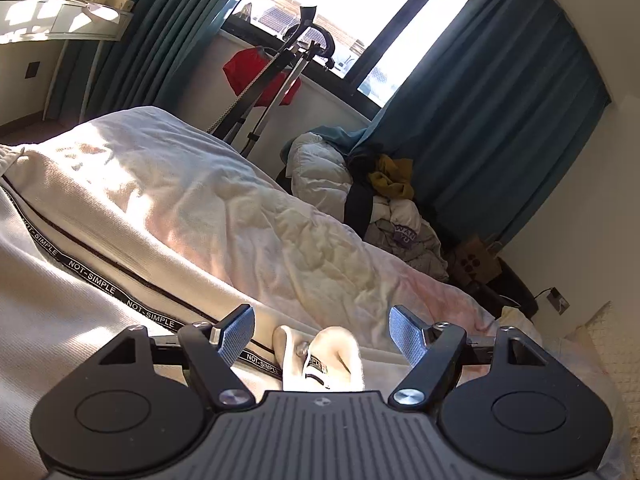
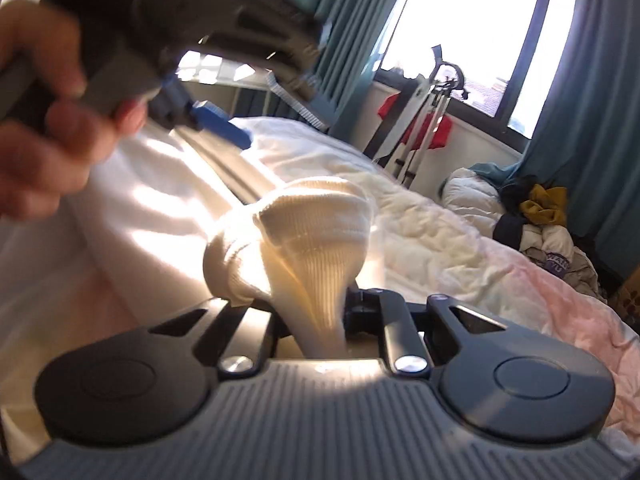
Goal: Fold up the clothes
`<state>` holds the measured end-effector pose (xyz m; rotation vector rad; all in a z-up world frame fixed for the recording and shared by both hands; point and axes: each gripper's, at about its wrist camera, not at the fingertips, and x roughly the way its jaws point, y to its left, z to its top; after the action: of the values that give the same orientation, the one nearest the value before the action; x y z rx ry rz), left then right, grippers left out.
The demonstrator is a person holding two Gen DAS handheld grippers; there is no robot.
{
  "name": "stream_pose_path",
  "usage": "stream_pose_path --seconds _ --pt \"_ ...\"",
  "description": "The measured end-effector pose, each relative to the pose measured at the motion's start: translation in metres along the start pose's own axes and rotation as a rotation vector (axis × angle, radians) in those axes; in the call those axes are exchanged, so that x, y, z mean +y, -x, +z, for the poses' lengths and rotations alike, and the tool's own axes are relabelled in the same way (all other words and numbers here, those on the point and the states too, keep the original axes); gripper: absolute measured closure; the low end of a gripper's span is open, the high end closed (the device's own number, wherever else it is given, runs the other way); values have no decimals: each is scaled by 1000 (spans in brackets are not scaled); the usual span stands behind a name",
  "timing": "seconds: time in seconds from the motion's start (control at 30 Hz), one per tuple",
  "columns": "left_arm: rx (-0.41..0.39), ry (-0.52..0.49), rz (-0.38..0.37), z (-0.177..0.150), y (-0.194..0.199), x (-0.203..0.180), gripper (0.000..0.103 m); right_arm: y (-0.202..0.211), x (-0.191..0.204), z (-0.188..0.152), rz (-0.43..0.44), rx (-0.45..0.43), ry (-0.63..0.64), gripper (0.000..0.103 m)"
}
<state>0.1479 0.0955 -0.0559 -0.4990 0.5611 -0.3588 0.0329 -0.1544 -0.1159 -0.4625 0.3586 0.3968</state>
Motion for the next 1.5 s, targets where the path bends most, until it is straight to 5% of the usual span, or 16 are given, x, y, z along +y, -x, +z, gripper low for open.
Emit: stream_pose_path --seconds 0.17,0.23,0.43,0.5,0.8,0.93,1.07,1.13,1.2,1.27,1.33,1.5 --pt "55 -33 -35 -13 -18 -9 27 17 -15 9 79 -3 -35 74" --pt "84 -35 -45 -18 -24 -11 27 28 -30 12 121 23 -94 58" --pt "137 -20 -65 -30 -32 -14 27 92 -80 -20 191 -1 -375 33" --pt "151 -13 -56 -34 -33 -15 27 114 -100 -37 141 -48 -504 31" --pt "264 -17 13 -51 -27 -21 26 89 -128 -60 -301 244 -60 25" --pt "301 -25 33 -55 -30 -20 26 58 -149 -83 -190 388 -209 26" --pt "328 30 6 -55 -36 -12 26 30 -179 -100 -146 412 -505 35" --pt "328 53 -20 -56 -39 -8 31 27 -183 -104 -140 398 -603 64" --pt "325 58 -34 -58 -46 -9 42 31 -180 -105 -168 377 -646 75" --pt "312 38 -22 -59 -53 -12 53 41 -170 -100 -230 363 -591 83" --pt "307 13 -22 -58 -62 -15 76 52 -158 -92 -295 345 -506 88" --pt "250 -22 -58 -50 -66 -21 87 70 -122 -77 -400 350 -245 90"
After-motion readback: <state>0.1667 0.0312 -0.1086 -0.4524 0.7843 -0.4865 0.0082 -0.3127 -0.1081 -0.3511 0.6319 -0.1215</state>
